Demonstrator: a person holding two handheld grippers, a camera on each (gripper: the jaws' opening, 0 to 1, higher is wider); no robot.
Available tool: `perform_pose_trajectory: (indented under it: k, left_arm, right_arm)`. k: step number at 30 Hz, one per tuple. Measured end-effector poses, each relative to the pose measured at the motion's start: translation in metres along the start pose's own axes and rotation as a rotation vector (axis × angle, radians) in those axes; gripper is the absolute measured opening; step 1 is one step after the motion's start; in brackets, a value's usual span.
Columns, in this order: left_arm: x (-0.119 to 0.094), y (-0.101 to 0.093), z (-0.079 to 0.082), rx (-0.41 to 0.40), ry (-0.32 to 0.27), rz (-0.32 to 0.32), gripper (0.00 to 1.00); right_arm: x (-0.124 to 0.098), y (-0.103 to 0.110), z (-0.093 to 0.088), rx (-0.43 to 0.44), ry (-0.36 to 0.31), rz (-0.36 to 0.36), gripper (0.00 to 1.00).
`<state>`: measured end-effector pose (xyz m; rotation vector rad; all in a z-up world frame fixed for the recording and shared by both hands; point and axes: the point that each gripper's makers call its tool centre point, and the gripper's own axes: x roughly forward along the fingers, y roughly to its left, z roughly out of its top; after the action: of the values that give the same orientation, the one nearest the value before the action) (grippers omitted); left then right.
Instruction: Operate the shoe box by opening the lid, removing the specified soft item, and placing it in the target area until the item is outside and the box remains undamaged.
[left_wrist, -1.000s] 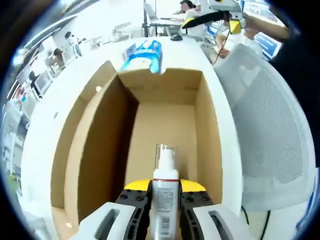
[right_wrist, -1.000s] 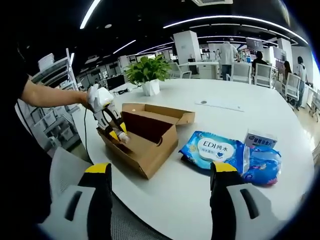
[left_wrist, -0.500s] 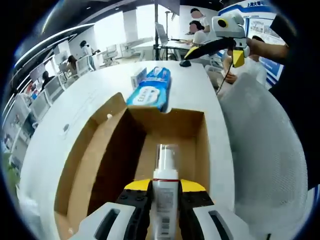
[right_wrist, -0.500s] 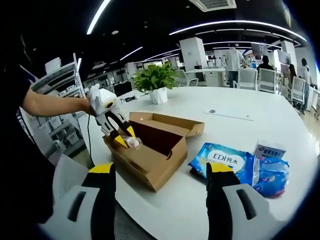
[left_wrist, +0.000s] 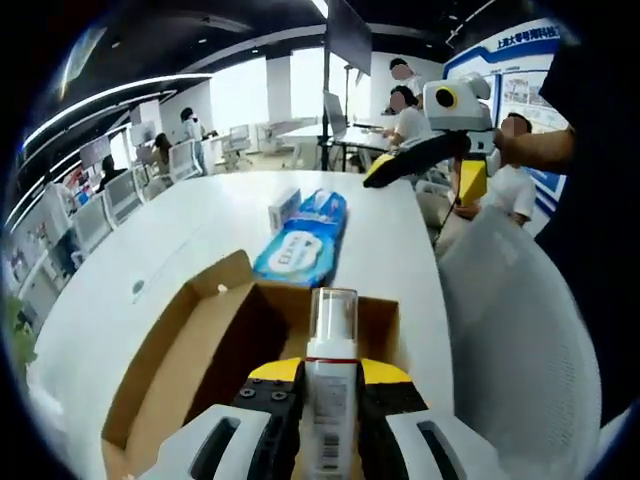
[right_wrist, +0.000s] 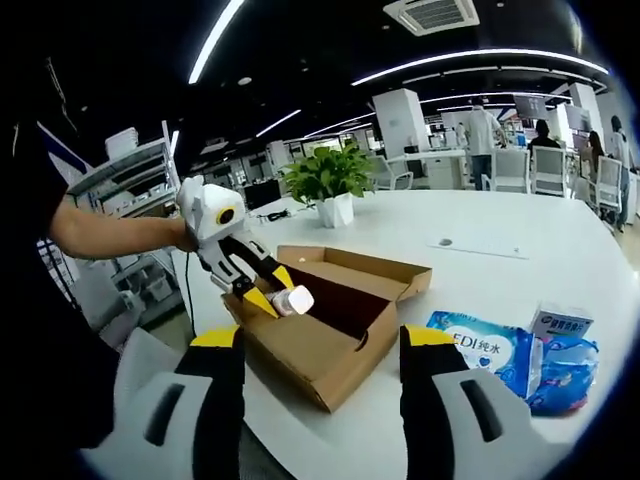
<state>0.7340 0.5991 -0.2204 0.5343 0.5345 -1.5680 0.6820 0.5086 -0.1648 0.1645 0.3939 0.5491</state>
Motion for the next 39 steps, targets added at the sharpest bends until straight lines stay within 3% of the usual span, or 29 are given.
perform_pose_trajectory:
  k: [8, 22, 27, 39]
  left_arm:
    - [0.004, -0.009, 0.018, -0.023, -0.083, 0.001, 0.2]
    - [0.008, -0.029, 0.056, -0.116, -0.279, -0.019, 0.2]
    - [0.01, -0.038, 0.063, -0.124, -0.311, -0.028, 0.2]
    - [0.012, -0.049, 0.077, -0.138, -0.377, -0.04, 0.2]
  right_arm:
    - [0.014, 0.012, 0.001, -0.002, -0.005, 0.041, 0.53]
    - [0.027, 0.02, 0.014, 0.045, -0.062, 0.09, 0.43]
    - [0.031, 0.022, 0.015, 0.024, -0.066, 0.104, 0.37]
    - [0.037, 0.026, 0.021, 0.064, -0.094, 0.132, 0.23]
